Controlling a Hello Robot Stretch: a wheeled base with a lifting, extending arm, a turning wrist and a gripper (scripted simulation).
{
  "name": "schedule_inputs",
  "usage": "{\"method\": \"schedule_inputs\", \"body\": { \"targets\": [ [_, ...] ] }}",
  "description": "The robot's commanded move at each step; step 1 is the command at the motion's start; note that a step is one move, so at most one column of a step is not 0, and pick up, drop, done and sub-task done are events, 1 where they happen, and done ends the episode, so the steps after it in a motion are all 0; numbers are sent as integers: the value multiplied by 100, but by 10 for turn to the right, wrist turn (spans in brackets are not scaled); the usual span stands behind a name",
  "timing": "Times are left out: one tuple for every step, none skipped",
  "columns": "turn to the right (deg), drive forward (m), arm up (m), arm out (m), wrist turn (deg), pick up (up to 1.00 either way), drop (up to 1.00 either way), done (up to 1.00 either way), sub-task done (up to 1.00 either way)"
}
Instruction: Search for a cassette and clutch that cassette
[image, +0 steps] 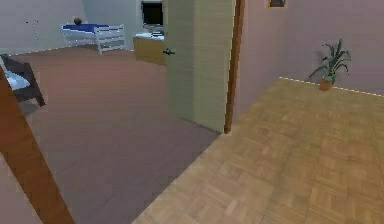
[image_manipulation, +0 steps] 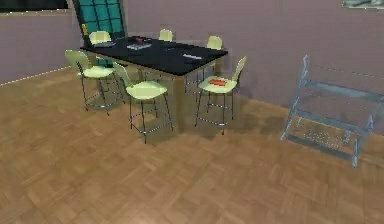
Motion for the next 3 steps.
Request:
{"method": "schedule_inputs", "body": {
  "targets": [
    [0, 100, 0, 0, 0, 0, 0, 0, 0],
    [-240, 0, 0, 0, 0, 0, 0, 0, 0],
    [0, 10, 0, 0, 0, 0, 0, 0, 0]
  ]
}}
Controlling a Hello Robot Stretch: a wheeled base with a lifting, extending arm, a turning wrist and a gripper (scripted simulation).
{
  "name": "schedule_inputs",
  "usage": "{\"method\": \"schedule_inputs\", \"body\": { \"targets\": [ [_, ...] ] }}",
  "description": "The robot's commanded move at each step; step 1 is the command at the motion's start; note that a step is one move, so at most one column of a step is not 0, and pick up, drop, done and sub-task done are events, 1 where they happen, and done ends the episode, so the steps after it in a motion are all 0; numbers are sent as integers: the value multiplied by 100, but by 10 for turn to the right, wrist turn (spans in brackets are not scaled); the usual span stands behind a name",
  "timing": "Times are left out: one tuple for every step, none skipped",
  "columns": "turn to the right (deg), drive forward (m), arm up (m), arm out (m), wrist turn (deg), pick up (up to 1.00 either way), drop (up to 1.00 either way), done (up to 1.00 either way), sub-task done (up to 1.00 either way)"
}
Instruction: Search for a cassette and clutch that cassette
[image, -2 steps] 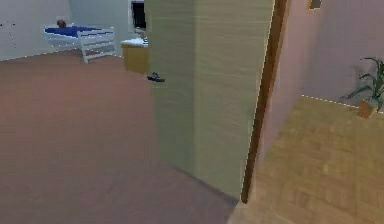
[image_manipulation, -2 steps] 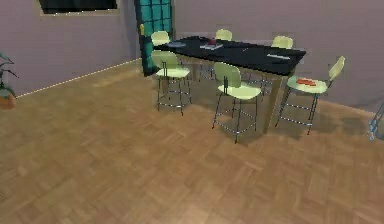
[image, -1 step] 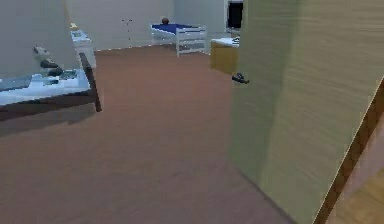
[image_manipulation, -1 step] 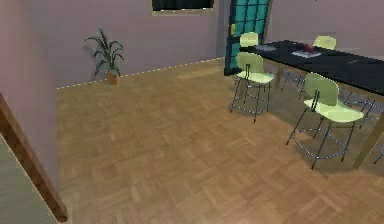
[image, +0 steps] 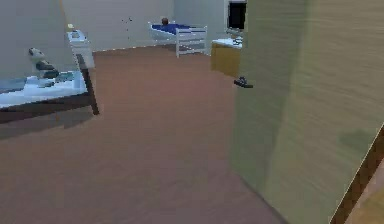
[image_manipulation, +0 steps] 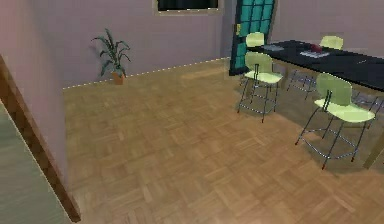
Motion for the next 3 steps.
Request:
{"method": "schedule_inputs", "body": {
  "targets": [
    [-150, 0, 0, 0, 0, 0, 0, 0, 0],
    [0, 100, 0, 0, 0, 0, 0, 0, 0],
    [0, 100, 0, 0, 0, 0, 0, 0, 0]
  ]
}}
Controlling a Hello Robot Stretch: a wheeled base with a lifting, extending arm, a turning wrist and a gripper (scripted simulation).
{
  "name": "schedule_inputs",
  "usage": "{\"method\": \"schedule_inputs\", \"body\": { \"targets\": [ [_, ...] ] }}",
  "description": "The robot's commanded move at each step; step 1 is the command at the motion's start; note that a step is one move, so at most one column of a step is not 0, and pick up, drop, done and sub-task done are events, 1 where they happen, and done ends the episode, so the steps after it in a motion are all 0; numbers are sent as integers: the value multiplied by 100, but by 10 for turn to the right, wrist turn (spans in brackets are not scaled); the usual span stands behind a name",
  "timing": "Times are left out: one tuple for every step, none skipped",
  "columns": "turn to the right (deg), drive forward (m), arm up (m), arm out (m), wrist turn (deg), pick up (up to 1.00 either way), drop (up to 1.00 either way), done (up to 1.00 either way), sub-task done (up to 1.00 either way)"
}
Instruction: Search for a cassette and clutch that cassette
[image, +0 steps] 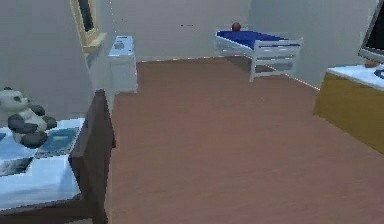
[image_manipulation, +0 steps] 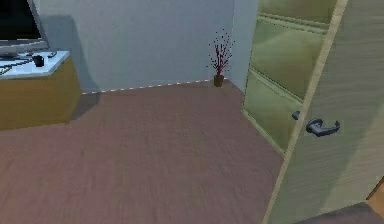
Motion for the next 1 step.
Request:
{"method": "schedule_inputs", "body": {
  "targets": [
    [-30, 0, 0, 0, 0, 0, 0, 0, 0]
  ]
}}
